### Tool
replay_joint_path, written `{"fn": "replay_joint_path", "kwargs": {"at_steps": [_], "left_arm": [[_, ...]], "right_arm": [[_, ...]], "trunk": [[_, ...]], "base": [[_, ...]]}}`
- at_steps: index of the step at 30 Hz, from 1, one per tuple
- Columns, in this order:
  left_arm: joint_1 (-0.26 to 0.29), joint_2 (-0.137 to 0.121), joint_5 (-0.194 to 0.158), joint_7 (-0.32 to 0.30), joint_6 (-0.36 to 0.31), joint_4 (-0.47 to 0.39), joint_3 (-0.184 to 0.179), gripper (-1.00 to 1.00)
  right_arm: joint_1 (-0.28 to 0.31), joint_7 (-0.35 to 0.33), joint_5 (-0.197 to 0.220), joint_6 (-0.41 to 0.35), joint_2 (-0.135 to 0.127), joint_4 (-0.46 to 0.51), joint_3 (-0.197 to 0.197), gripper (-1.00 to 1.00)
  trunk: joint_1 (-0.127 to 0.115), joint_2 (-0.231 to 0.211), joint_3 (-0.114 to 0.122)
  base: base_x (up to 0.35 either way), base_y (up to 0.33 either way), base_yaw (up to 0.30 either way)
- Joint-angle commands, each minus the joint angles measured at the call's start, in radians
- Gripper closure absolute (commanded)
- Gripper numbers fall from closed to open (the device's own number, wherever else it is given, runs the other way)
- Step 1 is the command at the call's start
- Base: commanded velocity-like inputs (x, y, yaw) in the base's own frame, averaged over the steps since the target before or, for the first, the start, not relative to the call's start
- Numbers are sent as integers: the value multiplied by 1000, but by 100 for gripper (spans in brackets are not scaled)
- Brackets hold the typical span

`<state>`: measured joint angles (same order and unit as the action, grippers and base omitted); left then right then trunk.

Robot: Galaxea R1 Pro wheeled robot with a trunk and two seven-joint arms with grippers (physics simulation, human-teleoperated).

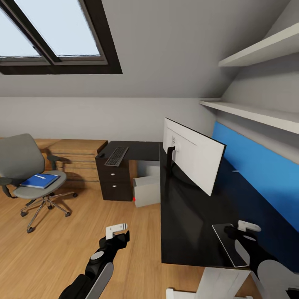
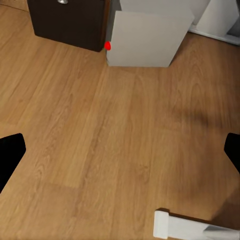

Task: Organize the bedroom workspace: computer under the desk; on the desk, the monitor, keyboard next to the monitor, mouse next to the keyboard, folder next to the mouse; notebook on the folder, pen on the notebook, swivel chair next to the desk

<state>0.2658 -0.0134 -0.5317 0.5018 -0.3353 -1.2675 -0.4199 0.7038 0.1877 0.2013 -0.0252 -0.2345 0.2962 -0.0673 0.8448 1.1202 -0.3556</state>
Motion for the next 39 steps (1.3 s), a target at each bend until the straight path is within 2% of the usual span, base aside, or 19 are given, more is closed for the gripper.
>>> {"fn": "replay_joint_path", "kwargs": {"at_steps": [1, 5, 9, 11, 15, 22, 39], "left_arm": [[1, -1, -8, 9, -2, -3, -3, -100], [1, -1, -9, 8, -1, -12, -3, -100], [1, 0, -10, 8, -1, -19, -3, -100], [1, 1, -10, 8, -1, -20, -4, -100], [1, 1, -10, 9, -1, -21, -4, -100], [1, 1, -10, 9, -1, -21, -4, -100], [1, 1, -10, 9, 1, -21, -4, -100]], "right_arm": [[0, -10, 6, -2, -1, 1, -2, -100], [0, -74, 11, 2, -10, -3, -5, -100], [0, -131, 22, 13, -33, -5, -18, -100], [0, -155, 44, 17, -41, -6, -40, -100], [0, -176, 70, 19, -48, -6, -70, -100], [0, -185, 83, 19, -51, -6, -85, -100], [0, -185, 84, 13, -52, -7, -88, -100]], "trunk": [[0, 1, -1], [0, 1, -1], [0, 1, -1], [0, 1, -1], [15, 29, -14], [42, 78, -36], [107, 197, -89]], "base": [[1, -2, 0], [0, -1, 0], [0, 0, 0], [0, 0, 0], [0, 0, 0], [0, 0, 0], [0, 0, 0]]}}
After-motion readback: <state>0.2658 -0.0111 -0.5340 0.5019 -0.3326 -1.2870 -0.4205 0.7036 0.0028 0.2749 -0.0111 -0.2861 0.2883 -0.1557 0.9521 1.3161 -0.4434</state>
